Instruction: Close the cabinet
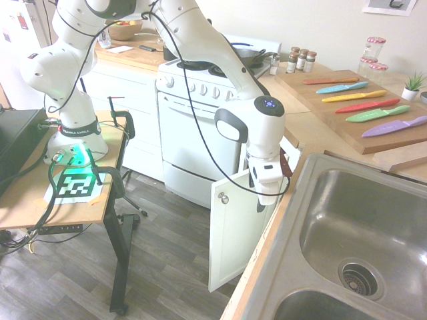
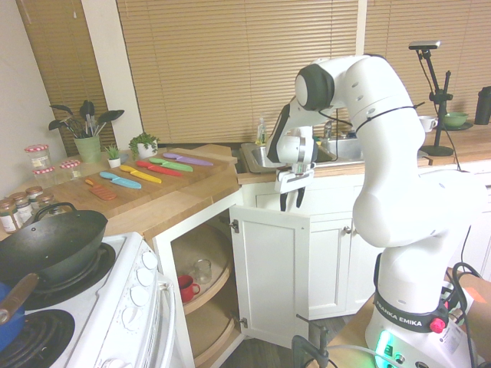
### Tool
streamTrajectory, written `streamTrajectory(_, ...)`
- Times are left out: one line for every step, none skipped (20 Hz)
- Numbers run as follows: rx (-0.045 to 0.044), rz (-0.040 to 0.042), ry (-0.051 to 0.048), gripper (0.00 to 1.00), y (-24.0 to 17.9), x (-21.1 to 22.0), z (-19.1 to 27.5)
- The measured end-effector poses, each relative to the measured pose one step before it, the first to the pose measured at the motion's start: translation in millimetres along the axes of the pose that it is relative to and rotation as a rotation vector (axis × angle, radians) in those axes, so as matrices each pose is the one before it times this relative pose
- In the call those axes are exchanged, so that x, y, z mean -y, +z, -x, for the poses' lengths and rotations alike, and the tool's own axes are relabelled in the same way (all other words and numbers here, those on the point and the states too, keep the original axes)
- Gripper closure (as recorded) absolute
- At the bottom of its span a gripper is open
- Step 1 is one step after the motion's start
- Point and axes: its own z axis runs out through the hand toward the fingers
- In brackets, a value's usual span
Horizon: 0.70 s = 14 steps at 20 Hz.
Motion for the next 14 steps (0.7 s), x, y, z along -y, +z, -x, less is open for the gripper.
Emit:
streamTrajectory(0.00001, 0.00180, 0.00463, 0.00, 2.13, 0.52, -1.79)
streamTrajectory(-0.00009, 0.00149, 0.00339, 1.00, 1.72, 0.18, -1.49)
streamTrajectory(-0.00083, 0.00129, 0.00270, 1.00, 0.72, 0.10, -1.12)
streamTrajectory(-0.00210, 0.00052, 0.00165, 1.00, -0.07, -0.11, -1.36)
streamTrajectory(-0.00234, -0.00016, 0.00043, 1.00, -0.44, -0.10, -1.25)
streamTrajectory(-0.00176, -0.00042, 0.00090, 1.00, -0.65, -0.10, -0.81)
streamTrajectory(0.00041, -0.00009, 0.00161, 1.00, -0.10, -0.07, -0.10)
streamTrajectory(-0.00009, 0.00002, 0.00019, 1.00, 0.05, 0.02, -0.08)
streamTrajectory(-0.00022, -0.00006, 0.00004, 1.00, -0.08, 0.01, -0.08)
streamTrajectory(0.00003, 0.00000, 0.00012, 1.00, 0.01, -0.01, 0.00)
streamTrajectory(-0.00002, 0.00000, 0.00012, 1.00, 0.00, -0.07, -0.02)
streamTrajectory(-0.00003, 0.00001, 0.00045, 1.00, -0.03, -0.29, -0.08)
streamTrajectory(-0.00001, 0.00000, 0.00029, 1.00, -0.01, -0.18, -0.05)
streamTrajectory(-0.00005, 0.00000, 0.00022, 1.00, -0.02, -0.15, -0.05)
